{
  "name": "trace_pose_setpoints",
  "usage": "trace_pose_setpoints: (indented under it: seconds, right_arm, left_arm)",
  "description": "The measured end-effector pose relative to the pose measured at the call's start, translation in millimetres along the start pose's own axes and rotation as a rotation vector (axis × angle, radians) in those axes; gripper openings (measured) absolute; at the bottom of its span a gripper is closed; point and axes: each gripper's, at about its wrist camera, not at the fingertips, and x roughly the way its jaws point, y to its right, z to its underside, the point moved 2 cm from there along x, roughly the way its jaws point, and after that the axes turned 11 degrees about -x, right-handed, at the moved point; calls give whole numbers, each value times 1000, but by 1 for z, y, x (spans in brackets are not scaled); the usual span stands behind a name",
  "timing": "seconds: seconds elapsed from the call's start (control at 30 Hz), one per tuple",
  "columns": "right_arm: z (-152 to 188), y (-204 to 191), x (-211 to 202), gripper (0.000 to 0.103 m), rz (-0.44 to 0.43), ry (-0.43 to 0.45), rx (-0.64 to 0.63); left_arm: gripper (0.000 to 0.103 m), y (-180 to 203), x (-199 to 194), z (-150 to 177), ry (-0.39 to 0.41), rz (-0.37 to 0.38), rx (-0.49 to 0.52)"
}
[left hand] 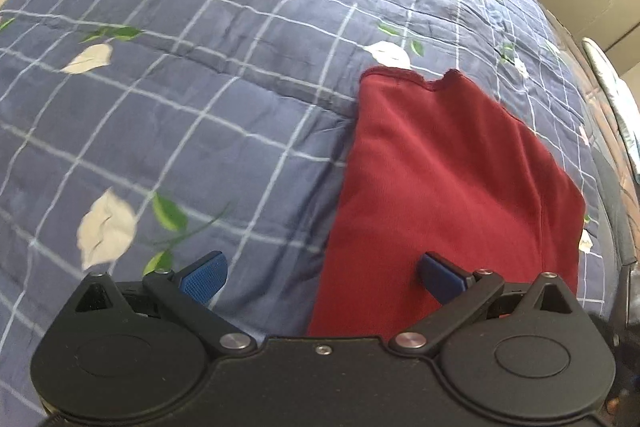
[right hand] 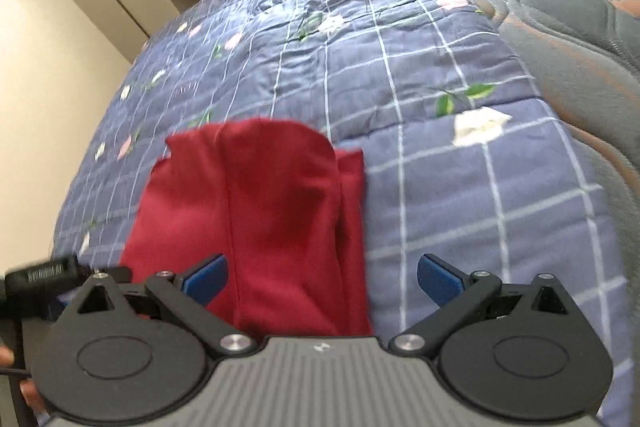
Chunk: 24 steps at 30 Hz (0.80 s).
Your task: Fold small clothes
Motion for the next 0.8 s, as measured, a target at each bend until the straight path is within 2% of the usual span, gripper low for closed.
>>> trace_pose_setpoints:
  seconds: [0.13, 0.17, 0.23, 0.37, 0.47, 0.53, 0.63, 0.7, 0.73, 0.8]
  right_arm:
    - [-10, 10, 29, 102, -33, -22, 74]
    - [-11, 12, 34, 99, -46, -24, 88]
    - [-10, 14, 41, 93, -50, -33, 97]
    - [-4, 15, 44, 92, -44, -39, 108]
    - [-2, 13, 43, 92, -38, -36, 116]
    - [-2, 11, 43, 89, -35, -33, 123]
    - [-2, 8, 41, 78, -40, -34, 139]
    - [-1, 5, 40, 63, -63, -32, 160]
    - [0, 3, 40, 60, -66, -28, 169]
    - [1, -1, 38, 48, -64, -18, 169]
  left_arm:
    - [102, 10, 16, -4, -24, 24, 26]
    - [102, 11, 20, -4, -33, 26, 28]
    - [102, 12, 26, -6, -41, 33, 23]
    - [102, 13, 29, -7, -56, 54, -5]
    - [98, 14, 30, -6, -67, 75, -12]
    - [92, 15, 31, -6, -80, 97, -15]
    - [83, 15, 31, -4, -96, 124, -42]
    - [78, 16, 31, -3, -103, 136, -64]
    - [76, 17, 30, -2, -97, 134, -61]
    - [73, 21, 28, -1, -94, 124, -36]
